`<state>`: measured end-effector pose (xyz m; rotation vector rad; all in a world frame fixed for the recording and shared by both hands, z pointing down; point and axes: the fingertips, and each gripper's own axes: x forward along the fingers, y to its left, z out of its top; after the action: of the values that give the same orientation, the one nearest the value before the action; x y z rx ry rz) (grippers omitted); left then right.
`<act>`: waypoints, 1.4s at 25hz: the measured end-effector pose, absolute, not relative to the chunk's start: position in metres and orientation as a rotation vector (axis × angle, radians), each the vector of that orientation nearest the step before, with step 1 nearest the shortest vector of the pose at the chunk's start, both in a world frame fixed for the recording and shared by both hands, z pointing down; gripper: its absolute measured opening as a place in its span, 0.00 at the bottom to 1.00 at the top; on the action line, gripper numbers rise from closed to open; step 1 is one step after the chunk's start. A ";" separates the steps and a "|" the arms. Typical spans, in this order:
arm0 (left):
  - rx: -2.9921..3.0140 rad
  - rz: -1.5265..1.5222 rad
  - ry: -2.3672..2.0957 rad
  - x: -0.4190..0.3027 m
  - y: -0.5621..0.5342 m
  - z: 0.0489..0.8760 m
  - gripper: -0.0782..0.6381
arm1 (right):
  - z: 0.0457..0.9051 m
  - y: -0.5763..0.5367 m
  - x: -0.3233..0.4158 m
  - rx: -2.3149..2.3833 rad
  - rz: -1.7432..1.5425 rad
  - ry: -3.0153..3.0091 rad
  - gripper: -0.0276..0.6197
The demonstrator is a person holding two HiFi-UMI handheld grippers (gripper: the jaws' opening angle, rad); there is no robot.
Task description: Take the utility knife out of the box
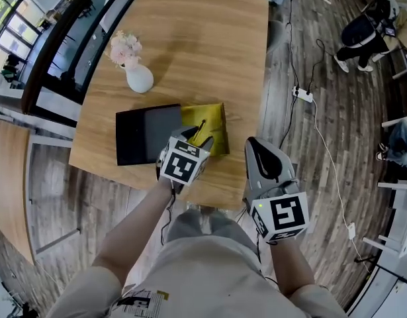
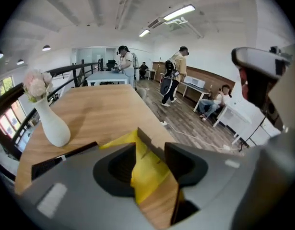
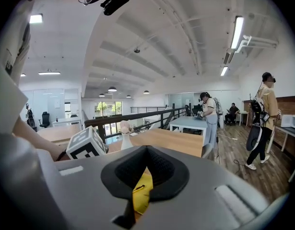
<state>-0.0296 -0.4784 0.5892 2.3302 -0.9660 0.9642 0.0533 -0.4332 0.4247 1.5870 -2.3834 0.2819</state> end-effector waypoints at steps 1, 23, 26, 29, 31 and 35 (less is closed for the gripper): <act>2.311 0.970 -0.955 -0.027 -0.481 0.600 0.37 | 0.430 -0.435 0.057 1.589 0.294 -2.378 0.05; 1.857 1.115 -1.112 -0.022 -0.523 0.734 0.41 | 0.494 -0.466 0.112 1.602 0.425 -2.299 0.05; 1.841 1.167 -1.128 -0.021 -0.527 0.739 0.41 | 0.498 -0.466 0.120 1.611 0.443 -2.291 0.05; 1.833 1.229 -1.142 -0.021 -0.532 0.745 0.39 | 0.502 -0.466 0.124 1.617 0.454 -2.290 0.05; 1.833 1.295 -1.158 -0.023 -0.536 0.748 0.34 | 0.504 -0.465 0.128 1.623 0.462 -2.288 0.05; 1.843 1.431 -1.155 -0.025 -0.536 0.753 0.22 | 0.505 -0.460 0.134 1.634 0.470 -2.285 0.05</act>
<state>-0.0247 -0.5355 0.7525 1.8432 -1.1552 1.4309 0.1341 -0.4603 0.5046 1.6345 -2.2853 0.4699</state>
